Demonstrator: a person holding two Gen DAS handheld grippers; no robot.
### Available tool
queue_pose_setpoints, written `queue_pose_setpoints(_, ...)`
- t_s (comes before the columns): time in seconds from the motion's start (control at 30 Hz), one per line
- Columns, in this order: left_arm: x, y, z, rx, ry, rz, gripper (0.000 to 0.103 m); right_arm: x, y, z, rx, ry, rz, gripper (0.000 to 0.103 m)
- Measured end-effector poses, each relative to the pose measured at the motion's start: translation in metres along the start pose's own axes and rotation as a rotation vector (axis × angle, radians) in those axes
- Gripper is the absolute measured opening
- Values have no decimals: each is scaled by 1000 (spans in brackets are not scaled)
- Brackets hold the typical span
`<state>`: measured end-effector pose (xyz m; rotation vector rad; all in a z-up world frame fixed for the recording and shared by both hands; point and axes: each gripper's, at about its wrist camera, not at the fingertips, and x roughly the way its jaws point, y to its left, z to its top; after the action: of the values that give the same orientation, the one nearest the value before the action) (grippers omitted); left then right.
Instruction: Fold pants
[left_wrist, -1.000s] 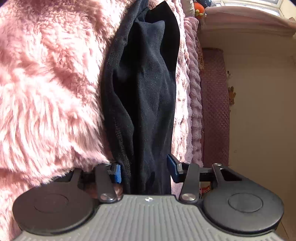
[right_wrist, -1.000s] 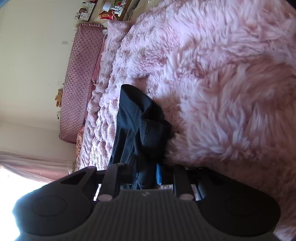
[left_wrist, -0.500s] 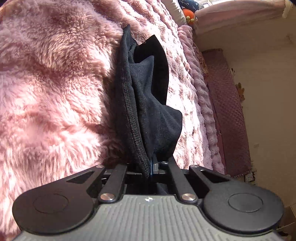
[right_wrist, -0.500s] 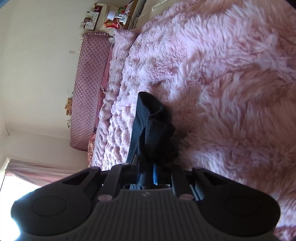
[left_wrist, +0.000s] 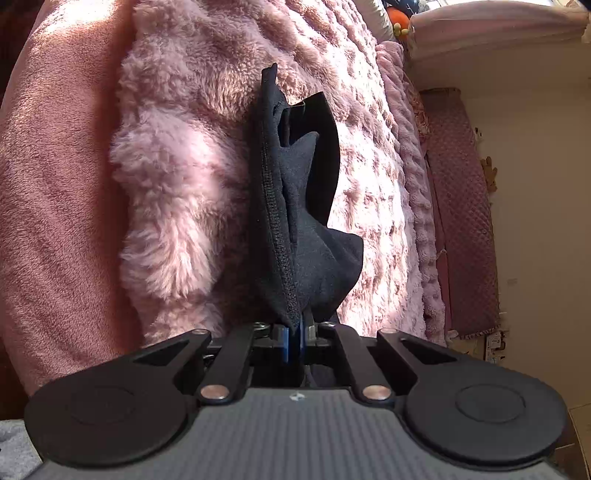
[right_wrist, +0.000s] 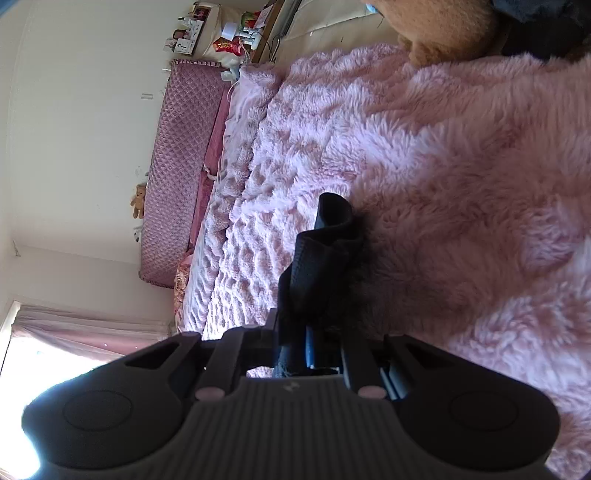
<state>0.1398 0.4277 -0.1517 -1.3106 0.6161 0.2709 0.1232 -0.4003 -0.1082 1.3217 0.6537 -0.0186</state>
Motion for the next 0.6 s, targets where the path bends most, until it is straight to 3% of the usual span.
queue_pose_setpoints(0.13,0,18,-8,24,19,77,7,-20,-9,-2,-34,15,-57,8)
queue_pose_setpoints(0.23,-5,27,-7,16,8,117,23,-21,-16,-4,-69,38,-123,9)
queue_pose_setpoints(0.3,-18,26,-5,42,-43,151,36,-18,-15,-4,-120,62,-177,11)
queue_pose_setpoints(0.33,-26,23,-4,62,-72,171,40,-17,-12,-5,-164,72,-210,17)
queue_pose_setpoints(0.47,-67,-1,13,159,-239,189,67,-23,14,-19,-425,63,-369,34)
queue_pose_setpoints(0.53,-78,-16,31,232,-281,156,66,-31,28,-31,-546,23,-452,34)
queue_pose_setpoints(0.57,-78,-25,43,269,-279,112,62,-38,35,-37,-597,5,-445,34)
queue_pose_setpoints(0.6,-75,-31,54,283,-270,66,47,-42,41,-42,-626,0,-420,34)
